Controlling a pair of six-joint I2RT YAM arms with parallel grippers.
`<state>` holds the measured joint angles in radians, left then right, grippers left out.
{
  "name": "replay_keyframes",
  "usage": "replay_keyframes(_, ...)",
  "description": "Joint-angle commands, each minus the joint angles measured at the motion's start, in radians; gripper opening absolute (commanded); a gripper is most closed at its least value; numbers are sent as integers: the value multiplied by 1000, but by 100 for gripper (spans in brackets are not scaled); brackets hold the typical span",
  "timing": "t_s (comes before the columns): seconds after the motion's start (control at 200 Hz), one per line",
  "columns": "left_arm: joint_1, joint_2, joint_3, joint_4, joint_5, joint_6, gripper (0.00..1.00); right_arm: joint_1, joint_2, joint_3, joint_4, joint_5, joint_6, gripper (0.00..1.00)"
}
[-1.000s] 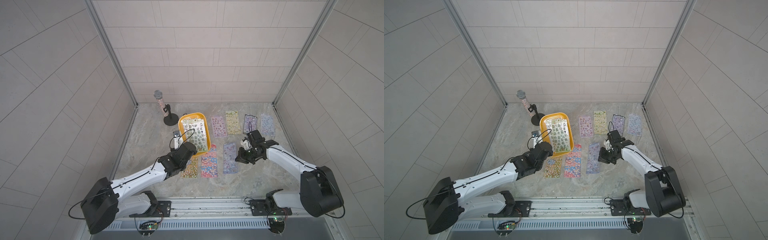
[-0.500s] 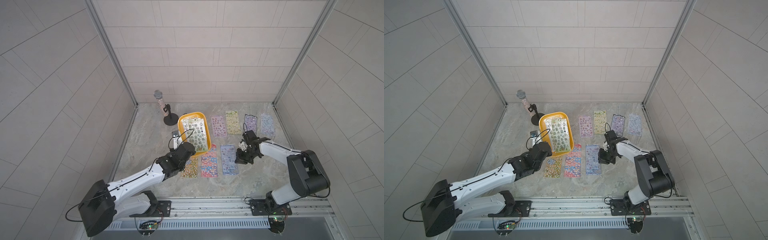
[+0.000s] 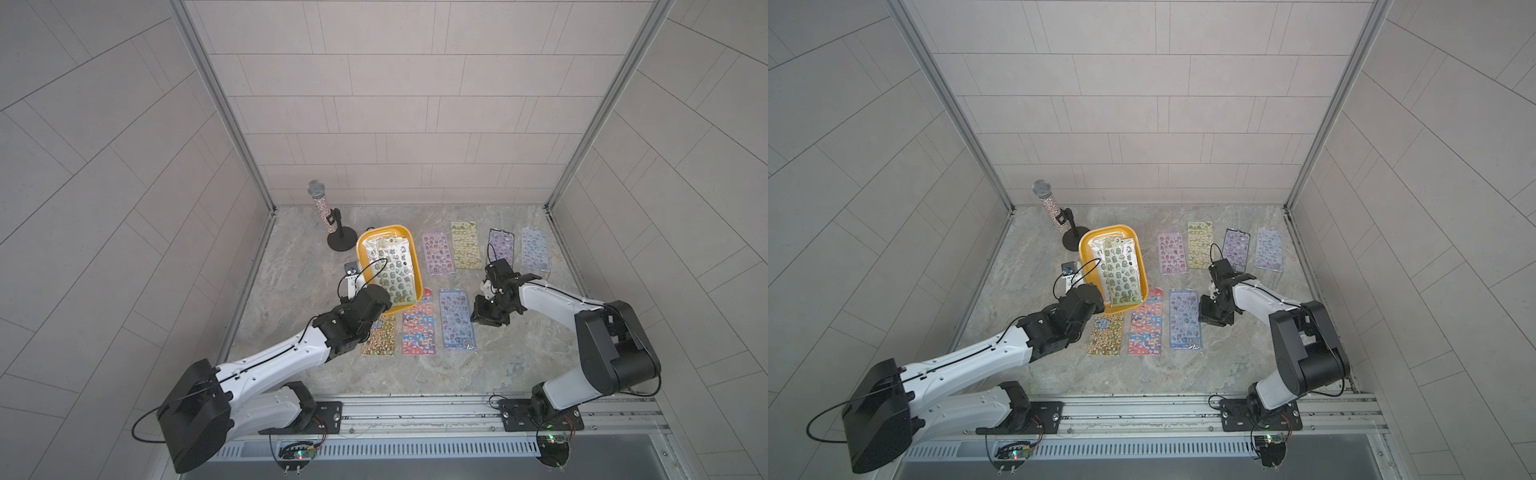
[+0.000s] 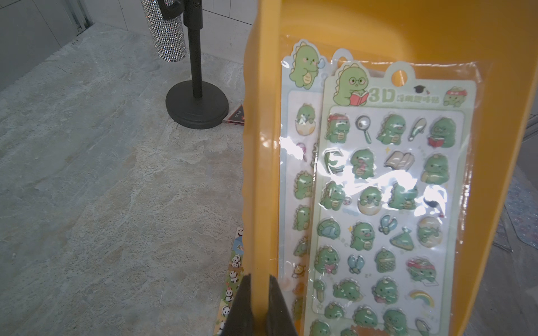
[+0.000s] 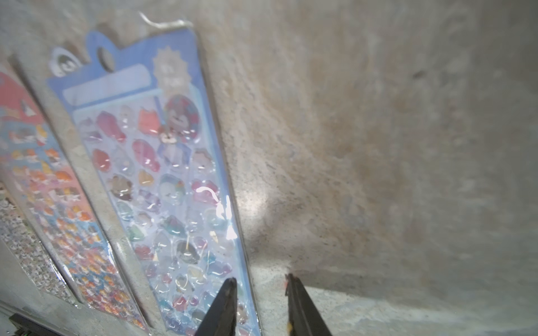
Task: Take the stickers out of the storage box
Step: Place the sticker at the center of the board, then pick up the sticker from the storage box.
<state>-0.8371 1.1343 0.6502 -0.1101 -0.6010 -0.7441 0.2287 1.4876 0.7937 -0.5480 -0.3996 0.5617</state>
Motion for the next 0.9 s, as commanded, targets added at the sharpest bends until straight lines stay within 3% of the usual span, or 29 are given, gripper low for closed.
replay_keyframes(0.0,5,-3,-1,27,-7,-6,0,1,-110,-21,47,6,22,43)
replay_keyframes(0.255,6,4,1,28,8,-4,0,49,-541,-146,250,86,195,64)
replay_keyframes(0.4,6,10,3,30,14,-4,0,268,-736,-199,435,225,225,65)
replay_keyframes(0.53,5,21,8,28,23,-4,0,487,-672,-82,388,341,147,64)
replay_keyframes(0.625,6,27,10,27,23,-2,0,588,-572,-14,367,391,137,64)
replay_keyframes(0.771,5,29,10,27,24,-2,0,676,-419,73,333,467,137,68)
replay_keyframes(0.896,6,29,11,26,26,-2,0,690,-288,156,279,473,149,69)
